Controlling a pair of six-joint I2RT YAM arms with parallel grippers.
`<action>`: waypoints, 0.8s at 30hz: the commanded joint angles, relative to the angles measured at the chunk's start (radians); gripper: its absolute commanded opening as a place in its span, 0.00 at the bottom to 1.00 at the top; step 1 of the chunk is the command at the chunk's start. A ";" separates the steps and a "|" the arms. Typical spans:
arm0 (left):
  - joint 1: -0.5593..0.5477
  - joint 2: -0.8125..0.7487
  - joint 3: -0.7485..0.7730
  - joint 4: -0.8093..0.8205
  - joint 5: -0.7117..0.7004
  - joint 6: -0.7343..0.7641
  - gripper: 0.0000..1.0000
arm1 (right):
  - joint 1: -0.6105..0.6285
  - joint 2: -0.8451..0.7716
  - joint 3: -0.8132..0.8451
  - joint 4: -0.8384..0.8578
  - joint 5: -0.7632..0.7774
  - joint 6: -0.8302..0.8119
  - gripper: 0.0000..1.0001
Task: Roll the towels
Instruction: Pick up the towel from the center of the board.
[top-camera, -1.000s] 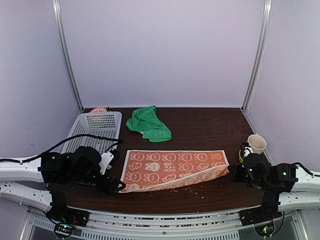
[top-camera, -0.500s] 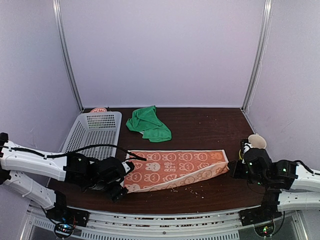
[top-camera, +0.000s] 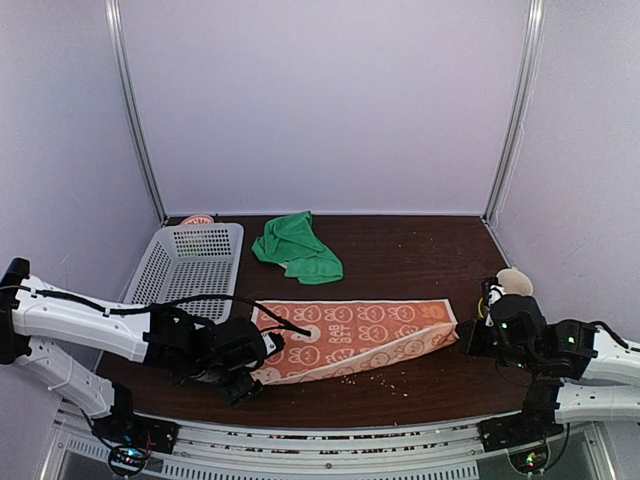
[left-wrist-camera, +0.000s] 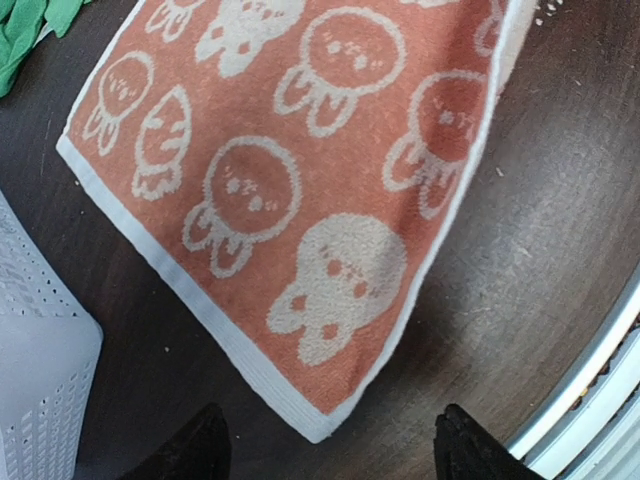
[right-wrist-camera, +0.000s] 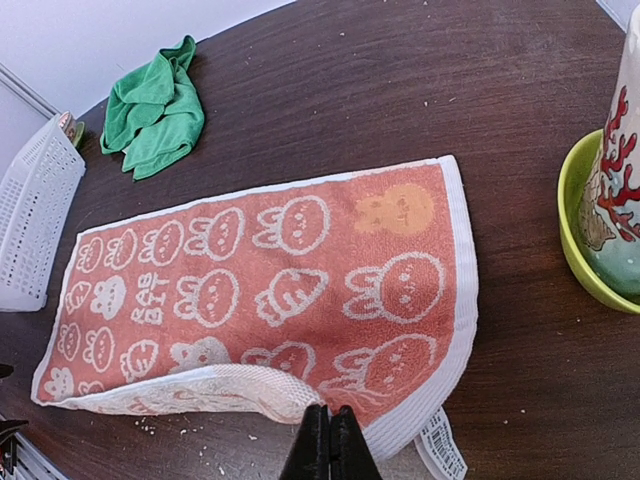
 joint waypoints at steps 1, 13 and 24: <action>-0.008 0.031 0.027 0.024 0.057 0.022 0.70 | -0.006 -0.007 0.016 0.013 0.001 -0.006 0.00; -0.005 0.180 0.083 -0.013 -0.024 0.029 0.62 | -0.008 0.009 0.026 0.018 -0.004 -0.011 0.00; 0.016 0.225 0.097 -0.028 -0.041 0.047 0.52 | -0.007 -0.010 0.027 0.006 -0.001 -0.008 0.00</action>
